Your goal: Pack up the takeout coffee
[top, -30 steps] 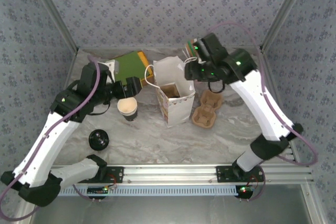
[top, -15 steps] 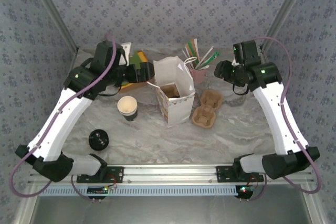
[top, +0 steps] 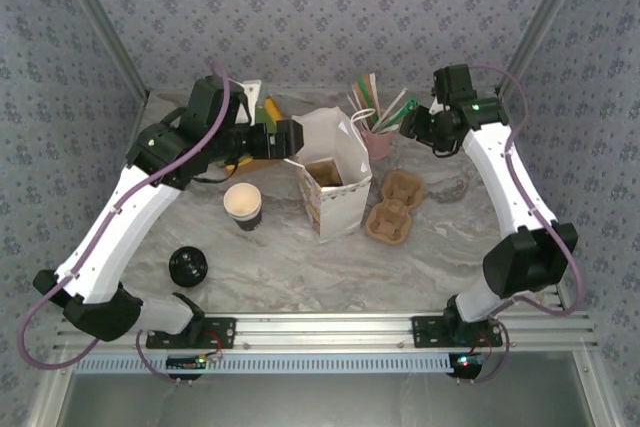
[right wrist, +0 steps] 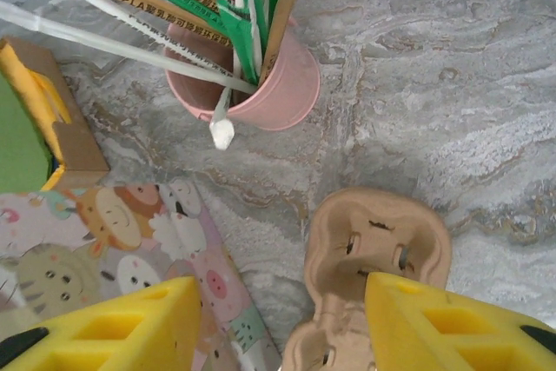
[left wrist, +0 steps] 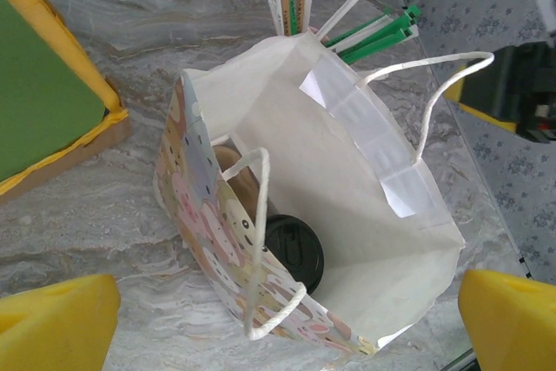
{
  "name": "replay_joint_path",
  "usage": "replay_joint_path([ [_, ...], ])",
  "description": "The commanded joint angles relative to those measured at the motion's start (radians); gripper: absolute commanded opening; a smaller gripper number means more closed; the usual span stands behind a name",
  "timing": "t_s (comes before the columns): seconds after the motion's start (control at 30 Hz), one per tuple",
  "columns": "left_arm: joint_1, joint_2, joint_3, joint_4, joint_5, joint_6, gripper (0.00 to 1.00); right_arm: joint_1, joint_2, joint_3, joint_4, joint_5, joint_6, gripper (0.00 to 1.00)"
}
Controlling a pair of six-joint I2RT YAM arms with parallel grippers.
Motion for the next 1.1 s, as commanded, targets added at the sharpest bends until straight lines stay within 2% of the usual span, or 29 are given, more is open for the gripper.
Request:
replay_joint_path([
  [0.0, -0.012, -0.005, 0.03, -0.019, -0.02, 0.014, 0.99, -0.009, 0.035, 0.056, 0.021, 0.011, -0.04, 0.53],
  [0.37, -0.011, 0.012, 0.031, -0.016, -0.043, 0.02, 1.0, -0.018, 0.171, 0.142, 0.048, -0.049, -0.047, 0.45],
  [0.6, -0.012, 0.012, 0.031, -0.022, -0.058, 0.016, 1.0, 0.008, 0.26, 0.215, 0.039, -0.088, -0.032, 0.45],
  [0.9, -0.012, -0.002, 0.017, -0.03, -0.076, 0.009, 1.0, 0.023, 0.301, 0.187, 0.038, -0.088, -0.031, 0.44],
  [1.07, -0.011, -0.009, 0.012, -0.029, -0.081, 0.01, 1.0, 0.026, 0.322, 0.204, 0.039, -0.09, -0.034, 0.39],
])
